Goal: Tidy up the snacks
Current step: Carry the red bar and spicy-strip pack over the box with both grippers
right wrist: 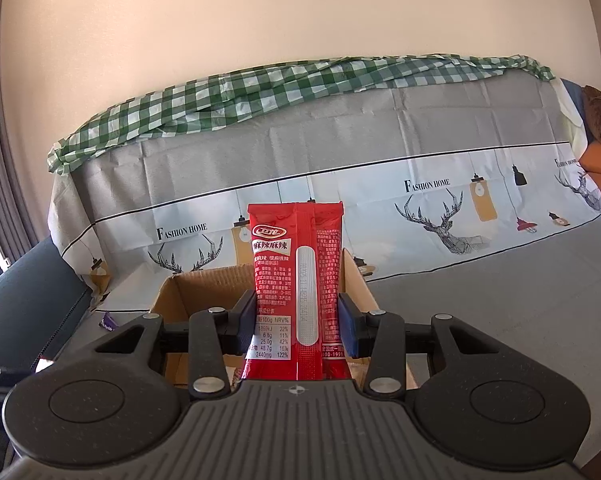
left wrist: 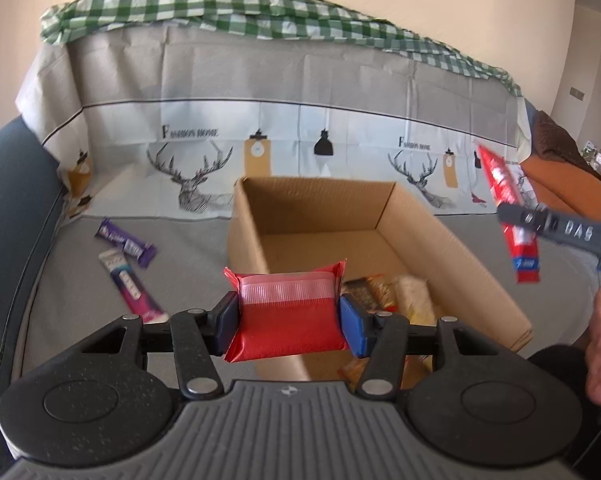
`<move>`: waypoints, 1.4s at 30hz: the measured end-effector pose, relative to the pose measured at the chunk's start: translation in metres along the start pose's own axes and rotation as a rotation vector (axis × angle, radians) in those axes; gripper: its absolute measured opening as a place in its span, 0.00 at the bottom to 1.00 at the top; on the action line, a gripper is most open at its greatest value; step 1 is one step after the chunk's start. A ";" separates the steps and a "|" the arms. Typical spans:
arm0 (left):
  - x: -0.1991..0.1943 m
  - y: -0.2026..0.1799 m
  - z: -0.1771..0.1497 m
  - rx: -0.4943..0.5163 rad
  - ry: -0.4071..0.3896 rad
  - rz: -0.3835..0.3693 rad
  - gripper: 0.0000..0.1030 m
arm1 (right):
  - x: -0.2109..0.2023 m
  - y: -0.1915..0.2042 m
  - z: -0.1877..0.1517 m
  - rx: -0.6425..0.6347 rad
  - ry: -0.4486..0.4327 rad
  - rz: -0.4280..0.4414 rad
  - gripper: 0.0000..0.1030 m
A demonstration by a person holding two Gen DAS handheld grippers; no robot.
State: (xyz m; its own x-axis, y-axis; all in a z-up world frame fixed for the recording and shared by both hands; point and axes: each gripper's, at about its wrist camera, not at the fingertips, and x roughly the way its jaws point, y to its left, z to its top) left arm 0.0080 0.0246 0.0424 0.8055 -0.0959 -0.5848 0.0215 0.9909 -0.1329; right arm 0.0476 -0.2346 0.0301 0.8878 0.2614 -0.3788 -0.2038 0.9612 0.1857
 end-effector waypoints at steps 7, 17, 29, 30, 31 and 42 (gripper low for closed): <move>0.005 -0.019 0.023 0.012 -0.013 -0.024 0.57 | 0.003 0.003 0.000 0.002 0.019 -0.013 0.42; 0.019 -0.043 0.048 0.035 -0.037 -0.045 0.57 | 0.007 0.003 0.000 0.004 0.037 -0.019 0.42; 0.031 -0.064 0.071 0.048 -0.063 -0.073 0.57 | 0.010 0.001 -0.001 0.000 0.040 -0.004 0.42; 0.031 -0.066 0.072 0.048 -0.064 -0.075 0.57 | 0.010 0.001 -0.001 0.002 0.041 -0.002 0.42; 0.032 -0.067 0.073 0.047 -0.064 -0.078 0.57 | 0.011 0.000 -0.001 0.004 0.041 0.000 0.42; 0.037 -0.071 0.079 0.032 -0.060 -0.092 0.57 | 0.012 0.000 -0.001 0.004 0.046 0.007 0.42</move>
State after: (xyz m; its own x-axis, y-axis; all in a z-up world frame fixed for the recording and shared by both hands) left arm 0.0829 -0.0422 0.0933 0.8331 -0.1816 -0.5224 0.1149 0.9808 -0.1577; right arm 0.0579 -0.2311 0.0246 0.8664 0.2724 -0.4185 -0.2085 0.9589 0.1925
